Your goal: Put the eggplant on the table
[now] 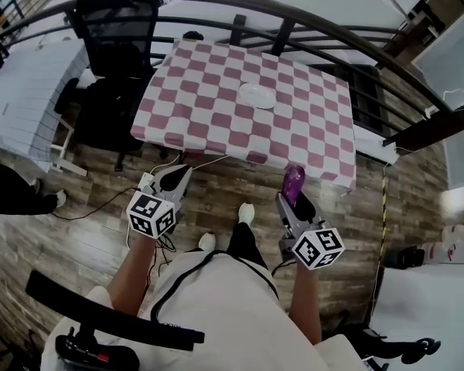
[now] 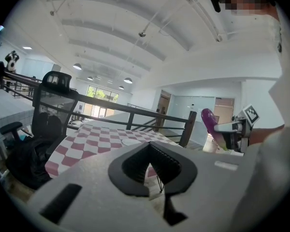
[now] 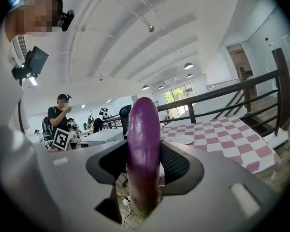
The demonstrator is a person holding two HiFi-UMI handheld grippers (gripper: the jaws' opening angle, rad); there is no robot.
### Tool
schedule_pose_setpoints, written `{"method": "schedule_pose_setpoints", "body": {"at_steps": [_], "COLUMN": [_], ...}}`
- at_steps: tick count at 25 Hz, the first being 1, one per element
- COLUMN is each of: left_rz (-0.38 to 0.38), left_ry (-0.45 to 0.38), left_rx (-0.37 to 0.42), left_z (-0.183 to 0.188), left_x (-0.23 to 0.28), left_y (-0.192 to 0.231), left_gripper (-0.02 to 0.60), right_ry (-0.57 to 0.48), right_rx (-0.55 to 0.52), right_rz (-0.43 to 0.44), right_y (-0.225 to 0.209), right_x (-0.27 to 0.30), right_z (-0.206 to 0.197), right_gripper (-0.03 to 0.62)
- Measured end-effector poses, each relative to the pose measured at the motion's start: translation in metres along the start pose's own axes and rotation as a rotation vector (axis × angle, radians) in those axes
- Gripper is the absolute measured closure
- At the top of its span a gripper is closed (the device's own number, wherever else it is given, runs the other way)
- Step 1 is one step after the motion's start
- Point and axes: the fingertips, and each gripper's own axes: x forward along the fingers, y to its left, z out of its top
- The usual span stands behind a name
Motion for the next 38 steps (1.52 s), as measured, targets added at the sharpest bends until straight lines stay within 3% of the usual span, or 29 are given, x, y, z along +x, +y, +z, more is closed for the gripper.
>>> {"method": "schedule_pose_setpoints", "body": {"at_steps": [7, 12, 21, 31, 38], "left_rz": [0.079, 0.099, 0.137, 0.205, 0.274], "left_ry": [-0.018, -0.007, -0.040, -0.038, -0.021], "left_rx": [-0.010, -0.013, 0.004, -0.017, -0.031], "left_z": [0.018, 0.030, 0.084, 0.097, 0.093], "left_x": [0.022, 0.068, 0.151, 0.233, 0.264], "left_y": [0.021, 0.029, 0.039, 0.027, 0.026], "left_gripper": [0.575, 0.575, 0.575, 0.575, 0.577], "right_ry": [0.008, 0.017, 0.028, 0.072, 0.072], "right_rx": [-0.023, -0.007, -0.034, -0.038, 0.002], "right_rz": [0.081, 0.116, 0.177, 0.255, 0.276], "right_y": [-0.024, -0.057, -0.126, -0.207, -0.269], "right_x": [0.051, 0.083, 0.141, 0.180, 0.200], "right_z": [0.025, 0.045, 0.099, 0.118, 0.133], "right_gripper": [0.379, 0.378, 0.378, 0.379, 0.379]}}
